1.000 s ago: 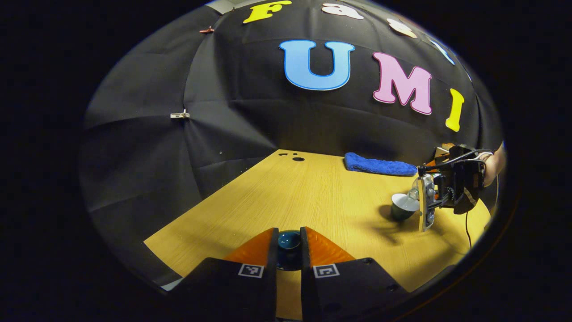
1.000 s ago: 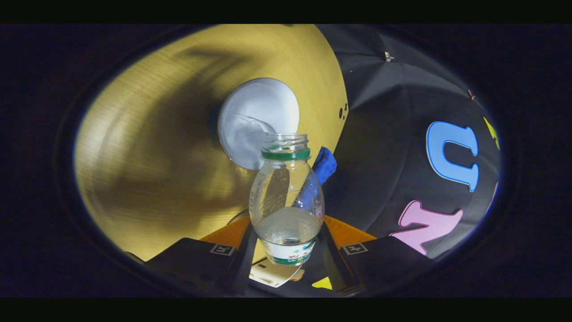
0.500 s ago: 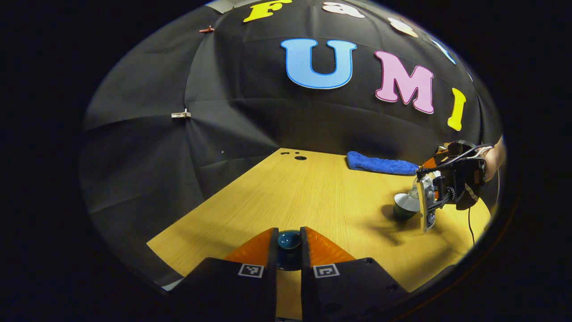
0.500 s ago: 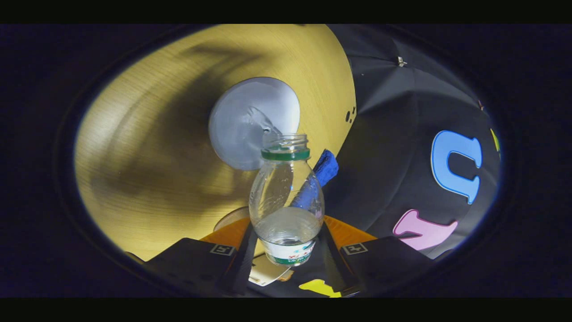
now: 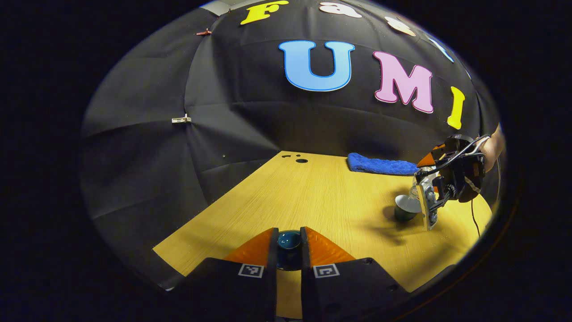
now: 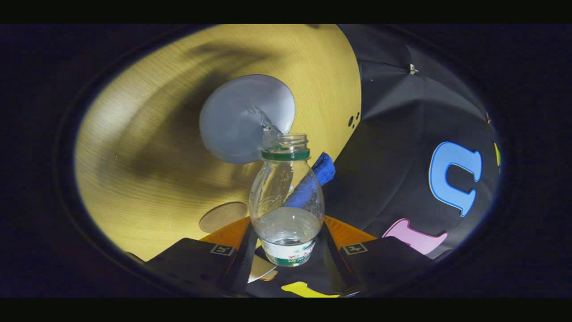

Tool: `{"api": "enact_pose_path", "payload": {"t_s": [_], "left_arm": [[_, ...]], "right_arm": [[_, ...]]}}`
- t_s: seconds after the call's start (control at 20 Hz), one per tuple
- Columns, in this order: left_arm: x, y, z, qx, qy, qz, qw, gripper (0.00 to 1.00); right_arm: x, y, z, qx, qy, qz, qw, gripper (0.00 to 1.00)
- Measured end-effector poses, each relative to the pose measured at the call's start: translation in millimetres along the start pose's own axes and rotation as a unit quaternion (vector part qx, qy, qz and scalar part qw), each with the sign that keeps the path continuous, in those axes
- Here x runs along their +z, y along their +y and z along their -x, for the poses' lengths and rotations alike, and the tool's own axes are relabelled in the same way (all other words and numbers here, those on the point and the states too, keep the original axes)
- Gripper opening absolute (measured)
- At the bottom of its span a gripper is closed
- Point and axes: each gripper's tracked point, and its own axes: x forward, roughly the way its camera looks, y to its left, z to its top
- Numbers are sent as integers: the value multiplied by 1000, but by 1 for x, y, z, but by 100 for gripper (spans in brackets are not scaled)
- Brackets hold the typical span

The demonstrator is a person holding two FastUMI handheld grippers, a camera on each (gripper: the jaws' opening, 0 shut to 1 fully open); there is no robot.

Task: Open the teacup lid with one hand, grasp the water bottle and pour water into the teacup with the other hand; after pouring, place the water bottle on the coaster and then close the teacup lid.

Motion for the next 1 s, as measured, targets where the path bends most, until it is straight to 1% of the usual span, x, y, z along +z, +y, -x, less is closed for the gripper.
{"api": "enact_pose_path", "payload": {"t_s": [0.25,0.45,0.7,0.75,0.8,0.85,0.9,0.95,1.0], "left_arm": [[-3,-2,5,4,0,1,1000,26],[-5,-3,11,8,0,9,1000,25],[-8,1,16,16,0,21,1000,26],[-10,2,17,20,0,24,1000,22],[-9,3,19,23,-2,28,999,26],[-10,4,20,25,-3,32,999,26],[-10,5,22,28,-4,35,999,22],[-11,5,23,30,-4,37,999,22],[-11,6,23,31,-4,38,999,25]], "right_arm": [[-8,-4,4,3,10,19,1000,71],[-7,-13,10,-4,7,35,999,71],[-4,-27,13,-12,3,69,998,71],[-5,-29,13,-12,3,72,997,71],[-5,-31,13,-12,3,75,997,71],[-4,-33,13,-14,3,79,997,71],[-3,-34,14,-13,3,84,996,71],[-4,-34,13,-12,4,88,996,71],[-4,-34,13,-11,4,91,996,71]]}}
